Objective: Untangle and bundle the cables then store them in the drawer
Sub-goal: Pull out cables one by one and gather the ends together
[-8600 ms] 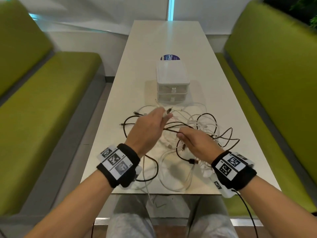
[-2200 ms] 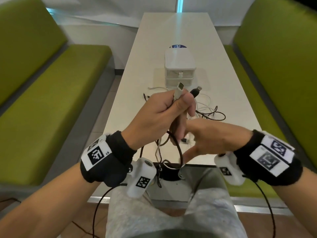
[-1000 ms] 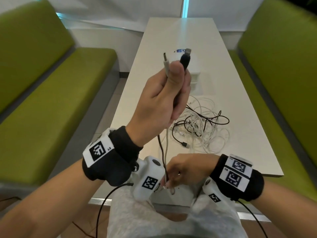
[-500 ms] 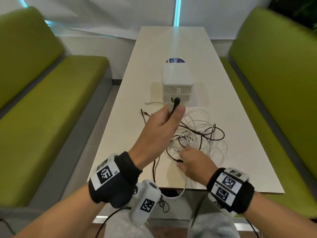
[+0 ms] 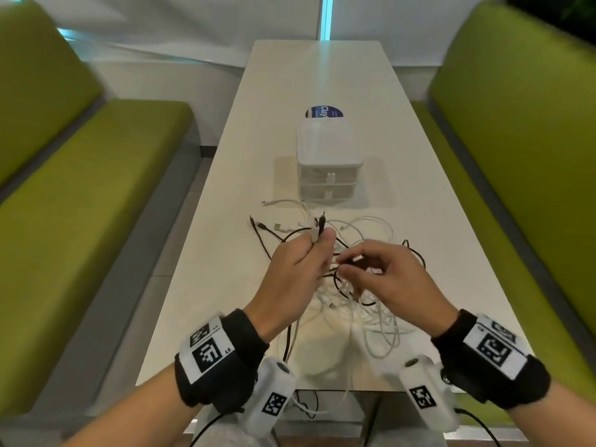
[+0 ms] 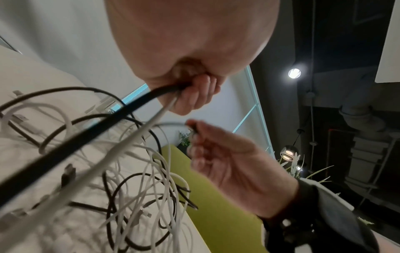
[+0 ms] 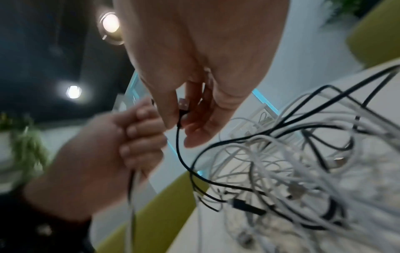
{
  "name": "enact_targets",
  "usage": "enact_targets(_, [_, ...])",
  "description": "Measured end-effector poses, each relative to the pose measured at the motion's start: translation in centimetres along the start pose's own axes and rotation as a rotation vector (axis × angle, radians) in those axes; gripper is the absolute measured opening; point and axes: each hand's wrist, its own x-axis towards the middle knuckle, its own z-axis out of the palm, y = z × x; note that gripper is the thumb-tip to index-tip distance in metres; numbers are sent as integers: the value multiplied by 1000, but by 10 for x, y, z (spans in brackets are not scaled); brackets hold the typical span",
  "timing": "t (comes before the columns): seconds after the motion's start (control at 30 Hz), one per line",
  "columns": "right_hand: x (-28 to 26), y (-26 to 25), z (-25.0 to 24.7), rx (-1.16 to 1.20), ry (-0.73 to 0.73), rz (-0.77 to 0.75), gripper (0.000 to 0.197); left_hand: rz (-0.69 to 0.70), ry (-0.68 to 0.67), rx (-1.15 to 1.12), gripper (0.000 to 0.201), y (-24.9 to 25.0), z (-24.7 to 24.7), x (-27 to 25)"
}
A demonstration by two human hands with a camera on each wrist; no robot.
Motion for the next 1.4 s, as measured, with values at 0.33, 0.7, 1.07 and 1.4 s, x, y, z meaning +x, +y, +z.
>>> enact_targets(0.33, [11,-19,10,301,249,-107,18,170,79,515,34,-12,0,1])
enact_targets(0.7, [8,-40,17,138,72,-129,16,249,16,653,22,-12,-5,-2])
enact_targets(1.07, [12,-41,14,-3,-36,-202,14,123,-194,433,34,-12,-10,1])
enact_targets(1.4, [13,-45,13,-109,-140,-300,16,-21,-314,257,31,-14,-23,7])
